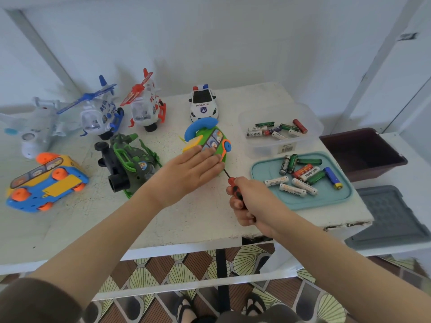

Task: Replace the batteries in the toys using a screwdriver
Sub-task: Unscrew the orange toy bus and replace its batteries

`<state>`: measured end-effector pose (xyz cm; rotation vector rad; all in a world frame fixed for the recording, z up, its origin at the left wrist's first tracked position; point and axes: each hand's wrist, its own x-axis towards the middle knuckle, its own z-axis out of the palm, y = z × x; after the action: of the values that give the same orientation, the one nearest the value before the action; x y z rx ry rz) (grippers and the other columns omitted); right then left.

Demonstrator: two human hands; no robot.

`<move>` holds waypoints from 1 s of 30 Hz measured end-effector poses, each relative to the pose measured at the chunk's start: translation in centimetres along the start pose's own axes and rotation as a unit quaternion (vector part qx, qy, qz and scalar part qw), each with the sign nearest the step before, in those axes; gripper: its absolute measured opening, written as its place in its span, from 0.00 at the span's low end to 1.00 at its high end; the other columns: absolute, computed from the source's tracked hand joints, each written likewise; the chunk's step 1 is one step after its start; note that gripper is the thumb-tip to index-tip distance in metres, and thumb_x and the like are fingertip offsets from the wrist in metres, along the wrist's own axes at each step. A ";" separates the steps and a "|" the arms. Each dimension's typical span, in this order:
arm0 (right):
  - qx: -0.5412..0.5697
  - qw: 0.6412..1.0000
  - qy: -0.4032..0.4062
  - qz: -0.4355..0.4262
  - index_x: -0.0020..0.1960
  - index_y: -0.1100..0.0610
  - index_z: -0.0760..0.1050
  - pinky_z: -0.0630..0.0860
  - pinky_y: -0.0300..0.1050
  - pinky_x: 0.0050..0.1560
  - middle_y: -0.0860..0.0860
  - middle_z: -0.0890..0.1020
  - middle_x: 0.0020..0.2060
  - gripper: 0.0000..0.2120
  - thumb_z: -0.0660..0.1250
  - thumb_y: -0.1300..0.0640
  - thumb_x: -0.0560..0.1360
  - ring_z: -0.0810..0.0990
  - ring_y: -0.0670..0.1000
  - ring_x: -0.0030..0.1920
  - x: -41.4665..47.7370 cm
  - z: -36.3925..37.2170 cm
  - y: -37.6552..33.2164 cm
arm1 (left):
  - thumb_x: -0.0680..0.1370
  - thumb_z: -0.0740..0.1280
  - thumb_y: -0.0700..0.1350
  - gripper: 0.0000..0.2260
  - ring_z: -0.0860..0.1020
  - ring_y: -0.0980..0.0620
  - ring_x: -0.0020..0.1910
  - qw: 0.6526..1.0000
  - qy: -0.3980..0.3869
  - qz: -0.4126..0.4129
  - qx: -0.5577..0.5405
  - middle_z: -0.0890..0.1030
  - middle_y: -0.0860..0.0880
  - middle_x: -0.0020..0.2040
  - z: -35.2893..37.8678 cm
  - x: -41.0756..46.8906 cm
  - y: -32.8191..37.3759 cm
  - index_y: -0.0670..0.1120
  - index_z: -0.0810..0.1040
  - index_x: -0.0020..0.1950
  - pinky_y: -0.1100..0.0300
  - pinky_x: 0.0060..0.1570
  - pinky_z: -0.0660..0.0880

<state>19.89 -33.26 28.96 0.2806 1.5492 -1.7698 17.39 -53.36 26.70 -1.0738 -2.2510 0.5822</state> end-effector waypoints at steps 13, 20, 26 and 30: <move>0.015 1.000 0.000 0.025 0.37 0.55 0.65 0.52 0.34 0.18 0.47 0.64 0.20 0.14 0.51 0.55 0.81 0.54 0.45 0.17 0.4 -0.4 -0.1 | 0.75 0.55 0.33 0.20 0.68 0.43 0.67 0.999 -0.009 0.012 0.047 0.80 0.42 0.61 0.0 -0.2 -0.6 0.42 0.68 0.67 0.49 0.73 0.49; 0.018 0.999 0.007 0.032 0.37 0.55 0.65 0.52 0.34 0.18 0.47 0.64 0.20 0.15 0.51 0.55 0.81 0.54 0.45 0.17 0.5 -0.6 0.1 | 0.82 0.48 0.33 0.18 0.67 0.42 0.67 0.998 -0.001 -0.031 0.047 0.75 0.42 0.63 0.2 -0.9 -1.5 0.42 0.70 0.67 0.48 0.75 0.49; 0.007 0.999 0.003 0.031 0.38 0.55 0.65 0.52 0.34 0.18 0.47 0.65 0.20 0.14 0.51 0.55 0.81 0.55 0.45 0.17 0.3 -0.6 0.0 | 0.79 0.60 0.32 0.14 0.72 0.43 0.63 0.977 0.094 -0.187 -0.048 0.80 0.41 0.59 -0.9 0.2 -2.1 0.42 0.72 0.63 0.49 0.70 0.60; -0.057 0.998 -0.007 -0.017 0.40 0.57 0.66 0.53 0.35 0.21 0.49 0.67 0.20 0.14 0.52 0.54 0.82 0.57 0.46 0.17 -0.2 -1.1 -0.7 | 0.70 0.75 0.35 0.24 0.72 0.44 0.58 0.888 0.151 -0.375 -0.221 0.77 0.39 0.59 -2.3 0.8 -1.4 0.38 0.72 0.64 0.62 0.61 0.66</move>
<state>19.26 -32.18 29.36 0.1869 1.6467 -1.6997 17.65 -53.21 29.49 -0.3516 -2.3129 -0.4110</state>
